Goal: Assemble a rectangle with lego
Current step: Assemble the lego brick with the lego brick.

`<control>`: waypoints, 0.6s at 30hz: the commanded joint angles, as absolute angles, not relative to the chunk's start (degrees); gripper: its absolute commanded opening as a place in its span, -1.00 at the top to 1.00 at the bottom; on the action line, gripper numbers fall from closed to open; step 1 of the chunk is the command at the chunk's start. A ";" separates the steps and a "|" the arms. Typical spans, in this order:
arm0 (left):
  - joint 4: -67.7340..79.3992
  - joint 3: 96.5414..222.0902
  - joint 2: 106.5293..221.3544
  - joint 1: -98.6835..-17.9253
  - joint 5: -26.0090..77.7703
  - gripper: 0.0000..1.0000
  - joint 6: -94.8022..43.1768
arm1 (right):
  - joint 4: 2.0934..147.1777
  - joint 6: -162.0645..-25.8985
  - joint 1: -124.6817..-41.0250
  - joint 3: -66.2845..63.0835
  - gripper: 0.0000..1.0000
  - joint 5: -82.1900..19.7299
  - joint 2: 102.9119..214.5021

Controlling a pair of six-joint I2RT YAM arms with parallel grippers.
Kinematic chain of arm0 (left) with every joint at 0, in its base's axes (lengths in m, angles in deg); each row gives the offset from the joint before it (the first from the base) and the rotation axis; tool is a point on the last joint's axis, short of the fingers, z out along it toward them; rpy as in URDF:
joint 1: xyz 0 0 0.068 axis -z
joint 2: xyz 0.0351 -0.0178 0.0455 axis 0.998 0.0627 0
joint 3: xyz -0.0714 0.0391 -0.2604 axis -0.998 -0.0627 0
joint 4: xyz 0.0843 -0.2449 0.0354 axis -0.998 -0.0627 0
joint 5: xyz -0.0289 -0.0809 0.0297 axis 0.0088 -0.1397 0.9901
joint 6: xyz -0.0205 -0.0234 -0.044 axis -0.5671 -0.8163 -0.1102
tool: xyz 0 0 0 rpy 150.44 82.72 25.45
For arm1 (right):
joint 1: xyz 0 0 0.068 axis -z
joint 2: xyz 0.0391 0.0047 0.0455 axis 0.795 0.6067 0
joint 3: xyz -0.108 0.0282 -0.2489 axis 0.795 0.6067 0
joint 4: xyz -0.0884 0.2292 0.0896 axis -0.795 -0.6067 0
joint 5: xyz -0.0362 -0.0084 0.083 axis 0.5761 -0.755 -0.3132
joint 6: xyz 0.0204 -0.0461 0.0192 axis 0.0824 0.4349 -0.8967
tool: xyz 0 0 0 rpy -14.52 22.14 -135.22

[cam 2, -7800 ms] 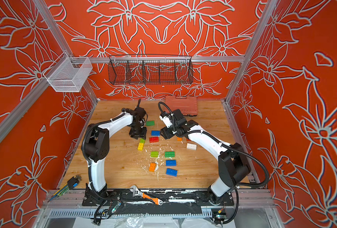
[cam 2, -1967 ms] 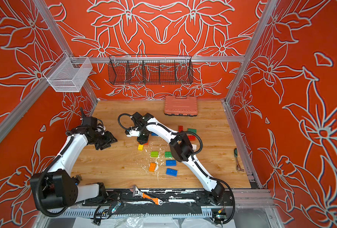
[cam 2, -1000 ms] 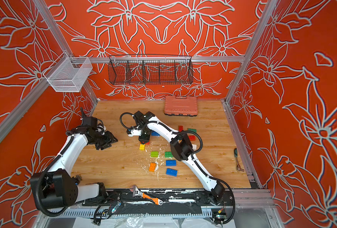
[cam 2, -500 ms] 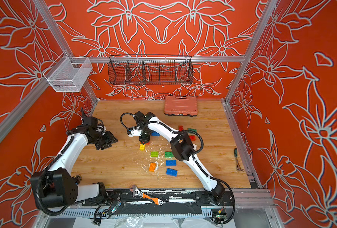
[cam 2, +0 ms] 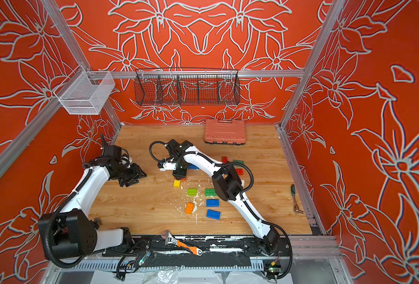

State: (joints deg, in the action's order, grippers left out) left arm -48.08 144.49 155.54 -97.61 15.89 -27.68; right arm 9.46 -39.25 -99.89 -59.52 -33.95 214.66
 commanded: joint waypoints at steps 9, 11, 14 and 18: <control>-49.37 144.12 154.92 -97.79 15.91 0.00 -27.05 | 2.73 -38.63 -103.18 -58.09 1.00 -27.07 221.54; -49.32 144.04 154.81 -97.76 16.04 0.00 -27.01 | 3.06 -38.63 -103.44 -58.00 1.00 -28.61 221.37; -49.43 144.04 154.55 -97.75 16.09 0.00 -27.12 | 3.28 -38.64 -103.65 -58.24 1.00 -30.88 220.77; -49.48 143.48 153.20 -97.75 16.41 0.00 -27.82 | 3.11 -38.01 -104.55 -58.93 1.00 -32.23 219.67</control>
State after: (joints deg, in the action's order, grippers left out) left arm -48.11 144.34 155.01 -97.61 15.98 -27.73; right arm 8.58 -39.28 -101.88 -60.87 -29.60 215.16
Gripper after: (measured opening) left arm 0.500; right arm 0.342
